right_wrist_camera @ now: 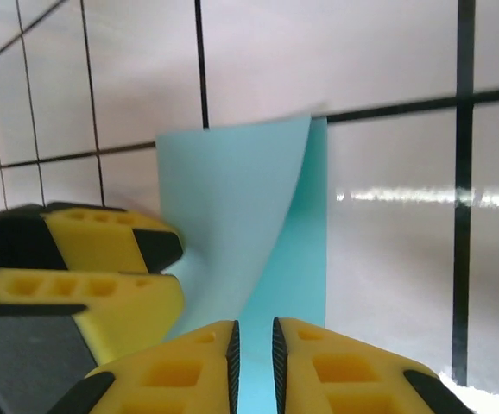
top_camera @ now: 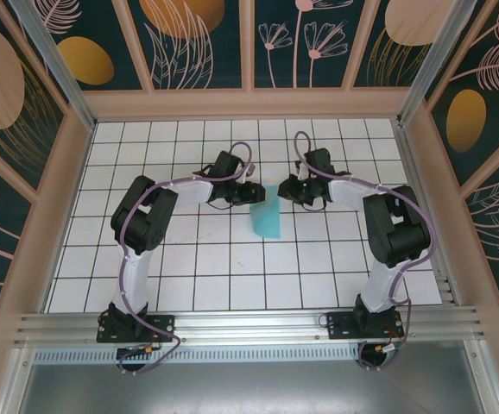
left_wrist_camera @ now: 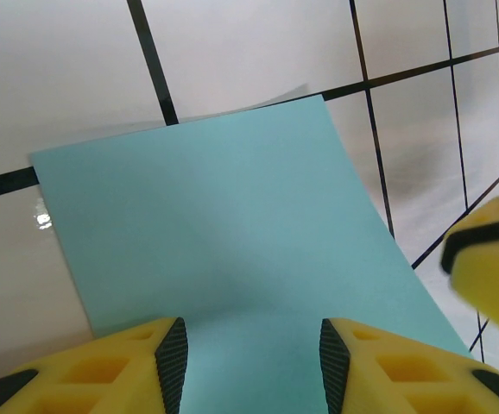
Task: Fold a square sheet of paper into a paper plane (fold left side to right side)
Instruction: Hold the square sheet of paper at the center of the table.
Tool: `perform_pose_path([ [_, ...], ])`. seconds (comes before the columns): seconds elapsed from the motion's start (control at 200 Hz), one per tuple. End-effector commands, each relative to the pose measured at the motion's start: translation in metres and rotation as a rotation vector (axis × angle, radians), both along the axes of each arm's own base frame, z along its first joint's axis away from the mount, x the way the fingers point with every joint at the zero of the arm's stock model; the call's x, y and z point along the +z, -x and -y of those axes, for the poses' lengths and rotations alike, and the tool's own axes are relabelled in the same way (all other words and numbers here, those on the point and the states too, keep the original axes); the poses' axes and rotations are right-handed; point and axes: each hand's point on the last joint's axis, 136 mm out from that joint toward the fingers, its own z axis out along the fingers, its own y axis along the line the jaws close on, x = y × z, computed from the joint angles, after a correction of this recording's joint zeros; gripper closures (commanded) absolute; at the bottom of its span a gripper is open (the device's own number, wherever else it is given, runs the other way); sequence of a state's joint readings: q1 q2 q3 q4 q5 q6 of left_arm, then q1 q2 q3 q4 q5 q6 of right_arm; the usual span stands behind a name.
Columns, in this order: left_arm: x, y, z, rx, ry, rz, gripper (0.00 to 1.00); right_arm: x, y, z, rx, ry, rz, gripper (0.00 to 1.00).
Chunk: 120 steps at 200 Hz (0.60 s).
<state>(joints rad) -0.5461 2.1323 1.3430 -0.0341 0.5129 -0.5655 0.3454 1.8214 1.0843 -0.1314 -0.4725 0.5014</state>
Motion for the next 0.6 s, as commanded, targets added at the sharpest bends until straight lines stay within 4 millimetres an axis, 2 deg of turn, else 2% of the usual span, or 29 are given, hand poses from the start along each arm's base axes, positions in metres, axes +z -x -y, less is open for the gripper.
perform_pose_path([
  [0.0, -0.044, 0.012, -0.015, 0.013, -0.115, -0.072, 0.53, 0.003, -0.01, -0.015, 0.02, -0.042, -0.005, 0.82],
  [0.32, -0.043, 0.012, -0.014, 0.011, -0.123, -0.066, 0.53, -0.011, -0.03, -0.028, 0.038, -0.051, -0.019, 0.84],
  [0.596, -0.042, 0.011, -0.013, 0.01, -0.126, -0.064, 0.53, -0.031, -0.028, -0.03, 0.067, -0.026, -0.065, 0.83],
])
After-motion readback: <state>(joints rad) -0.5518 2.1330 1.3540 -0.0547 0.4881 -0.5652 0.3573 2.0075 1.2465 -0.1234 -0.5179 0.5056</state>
